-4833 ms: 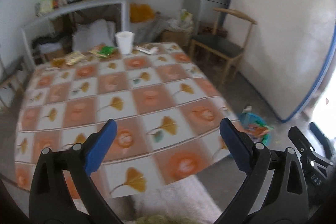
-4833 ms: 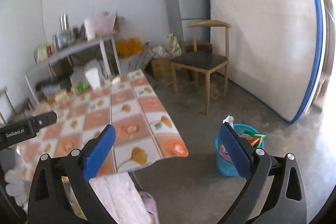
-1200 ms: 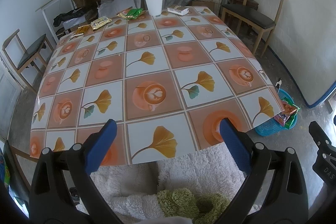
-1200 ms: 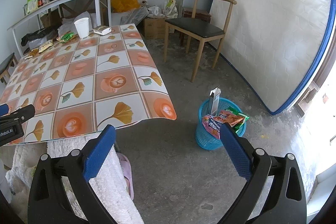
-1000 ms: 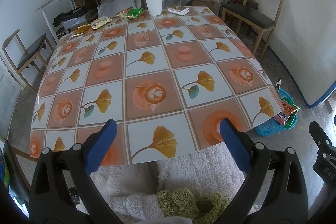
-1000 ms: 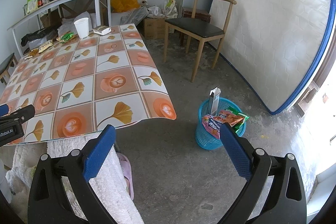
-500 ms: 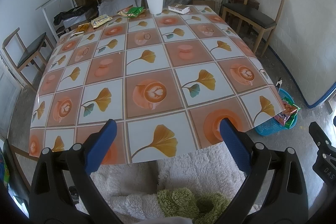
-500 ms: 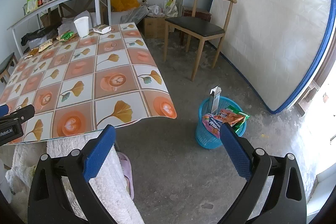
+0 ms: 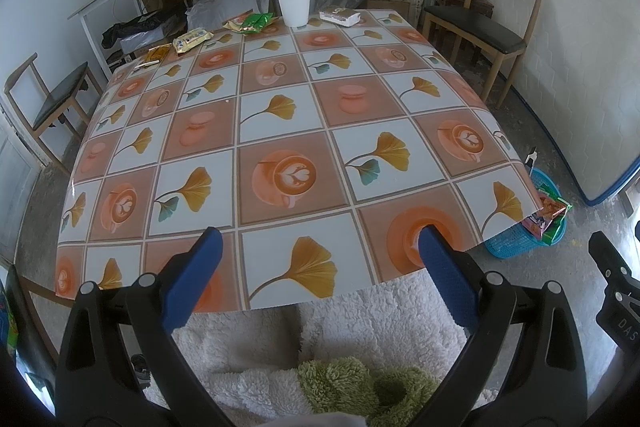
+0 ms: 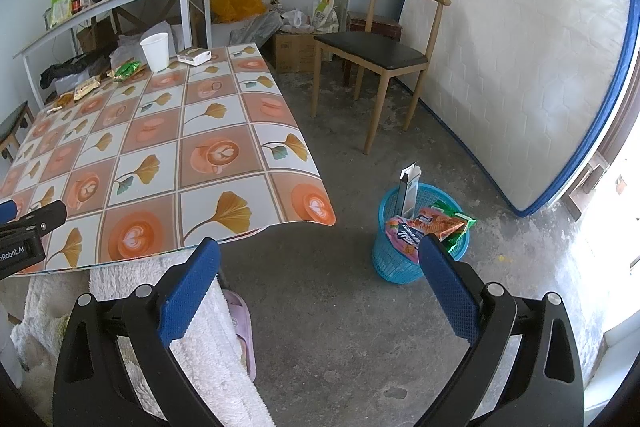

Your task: Collect trash

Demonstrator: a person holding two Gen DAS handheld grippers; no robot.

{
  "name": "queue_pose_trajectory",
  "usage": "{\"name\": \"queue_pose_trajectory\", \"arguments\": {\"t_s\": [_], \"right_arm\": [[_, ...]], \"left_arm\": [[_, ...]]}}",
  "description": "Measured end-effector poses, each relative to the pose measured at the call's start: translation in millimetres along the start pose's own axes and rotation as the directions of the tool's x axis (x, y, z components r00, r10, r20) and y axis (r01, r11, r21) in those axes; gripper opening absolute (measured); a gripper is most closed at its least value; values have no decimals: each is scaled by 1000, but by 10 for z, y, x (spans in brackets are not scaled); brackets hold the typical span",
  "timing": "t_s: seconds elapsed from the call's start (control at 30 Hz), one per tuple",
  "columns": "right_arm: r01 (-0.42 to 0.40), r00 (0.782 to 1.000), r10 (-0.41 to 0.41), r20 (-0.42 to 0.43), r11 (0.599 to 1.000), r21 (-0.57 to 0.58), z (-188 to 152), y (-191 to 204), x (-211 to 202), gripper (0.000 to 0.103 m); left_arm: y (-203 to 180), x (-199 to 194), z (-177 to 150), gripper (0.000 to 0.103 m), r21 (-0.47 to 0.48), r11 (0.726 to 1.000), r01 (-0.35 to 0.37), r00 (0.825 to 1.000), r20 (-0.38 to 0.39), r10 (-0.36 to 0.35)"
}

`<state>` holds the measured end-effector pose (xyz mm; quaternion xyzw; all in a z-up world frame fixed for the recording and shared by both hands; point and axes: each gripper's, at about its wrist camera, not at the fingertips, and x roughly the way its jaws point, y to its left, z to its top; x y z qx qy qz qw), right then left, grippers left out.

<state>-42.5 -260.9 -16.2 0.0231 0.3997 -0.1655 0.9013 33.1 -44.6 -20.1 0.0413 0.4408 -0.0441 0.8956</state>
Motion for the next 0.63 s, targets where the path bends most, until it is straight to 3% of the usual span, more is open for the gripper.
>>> {"name": "queue_pose_trajectory", "arguments": {"t_s": [0.63], "right_arm": [[-1,1000,1,-2,1000,2,-7,-2,2,96]], "left_arm": [[4,5,-16,94,0,1000,1,1000,4,-1]]}}
